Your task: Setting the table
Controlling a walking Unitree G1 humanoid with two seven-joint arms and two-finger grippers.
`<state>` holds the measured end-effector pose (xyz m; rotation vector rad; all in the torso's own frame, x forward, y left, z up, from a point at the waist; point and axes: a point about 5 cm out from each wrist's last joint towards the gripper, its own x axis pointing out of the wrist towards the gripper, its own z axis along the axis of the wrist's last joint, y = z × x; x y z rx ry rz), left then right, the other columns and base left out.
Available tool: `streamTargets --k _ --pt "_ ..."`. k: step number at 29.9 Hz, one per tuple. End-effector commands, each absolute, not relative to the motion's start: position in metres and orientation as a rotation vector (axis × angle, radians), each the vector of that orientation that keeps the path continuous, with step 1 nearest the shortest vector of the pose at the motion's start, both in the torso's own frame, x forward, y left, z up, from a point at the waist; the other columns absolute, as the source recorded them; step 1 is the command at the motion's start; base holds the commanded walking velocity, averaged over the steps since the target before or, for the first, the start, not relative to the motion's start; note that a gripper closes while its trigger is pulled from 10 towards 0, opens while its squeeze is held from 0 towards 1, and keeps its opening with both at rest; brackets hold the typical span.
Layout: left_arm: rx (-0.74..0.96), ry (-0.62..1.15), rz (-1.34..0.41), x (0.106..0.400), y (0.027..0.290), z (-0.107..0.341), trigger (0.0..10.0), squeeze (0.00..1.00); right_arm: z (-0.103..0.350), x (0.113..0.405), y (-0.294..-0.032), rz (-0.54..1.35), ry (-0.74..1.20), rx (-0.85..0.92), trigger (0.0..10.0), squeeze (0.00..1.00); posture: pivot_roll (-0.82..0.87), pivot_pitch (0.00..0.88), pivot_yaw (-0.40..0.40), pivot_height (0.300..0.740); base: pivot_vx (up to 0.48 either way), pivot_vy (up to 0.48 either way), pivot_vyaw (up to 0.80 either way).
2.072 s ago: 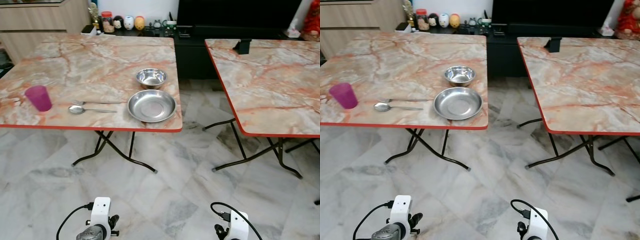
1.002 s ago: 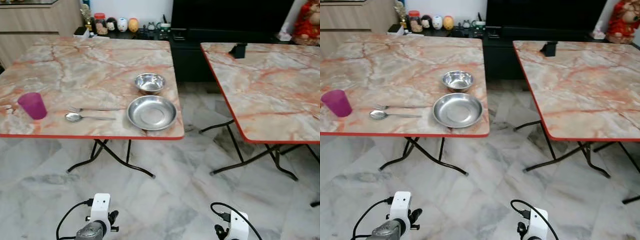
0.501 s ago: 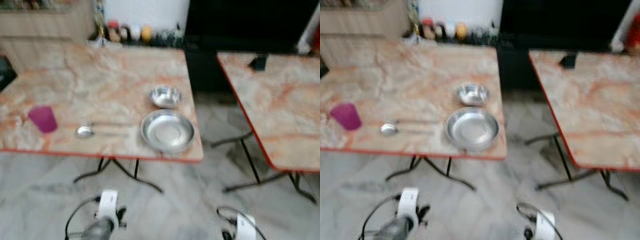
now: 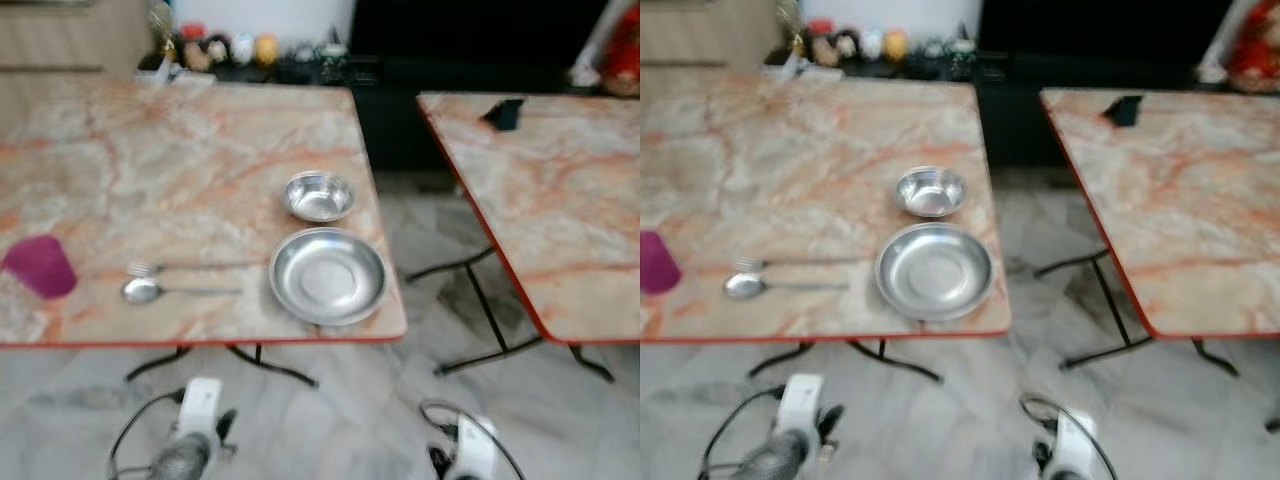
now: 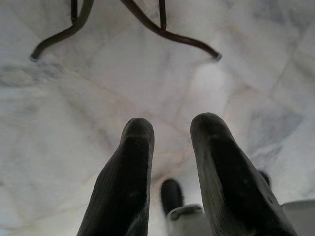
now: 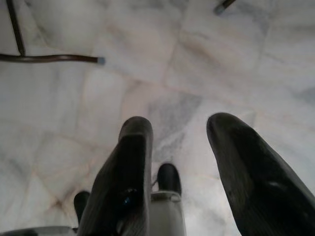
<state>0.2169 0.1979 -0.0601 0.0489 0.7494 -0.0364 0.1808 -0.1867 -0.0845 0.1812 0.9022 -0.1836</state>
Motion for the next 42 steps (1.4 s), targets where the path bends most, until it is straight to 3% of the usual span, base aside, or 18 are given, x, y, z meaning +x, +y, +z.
streamTargets --k 1,16,26,32,33,42 --pt "0.074 0.731 -0.074 0.213 0.196 -0.061 10.0 0.0 -0.088 0.173 -0.192 -0.202 0.924 0.175 10.0 0.0 0.04 0.0 -0.023 0.74 0.0 0.0 0.0" --pt "0.041 0.49 -0.085 0.2 0.211 -0.047 10.0 0.0 -0.088 0.171 -0.193 -0.193 0.93 0.167 10.0 0.0 0.06 0.0 -0.017 0.74 0.0 0.0 0.0" --pt "0.084 0.246 -0.052 0.18 0.227 -0.005 10.0 0.0 -0.087 0.173 -0.197 -0.185 0.927 0.151 10.0 0.0 0.08 0.0 -0.037 0.74 0.0 0.0 0.0" --pt "0.087 0.234 -0.048 0.18 0.227 -0.003 10.0 0.0 -0.087 0.173 -0.197 -0.184 0.927 0.15 10.0 0.0 0.08 0.0 -0.037 0.74 0.0 0.0 0.0" --pt "0.1 0.142 -0.027 0.178 0.225 0.021 10.0 0.0 -0.086 0.174 -0.199 -0.179 0.927 0.143 10.0 0.0 0.09 0.0 -0.055 0.74 0.0 0.0 0.0" --pt "0.133 -0.054 -0.035 0.179 0.208 0.088 10.0 0.0 -0.085 0.176 -0.202 -0.17 0.925 0.127 10.0 0.0 0.11 0.0 -0.068 0.74 0.0 0.0 0.0"
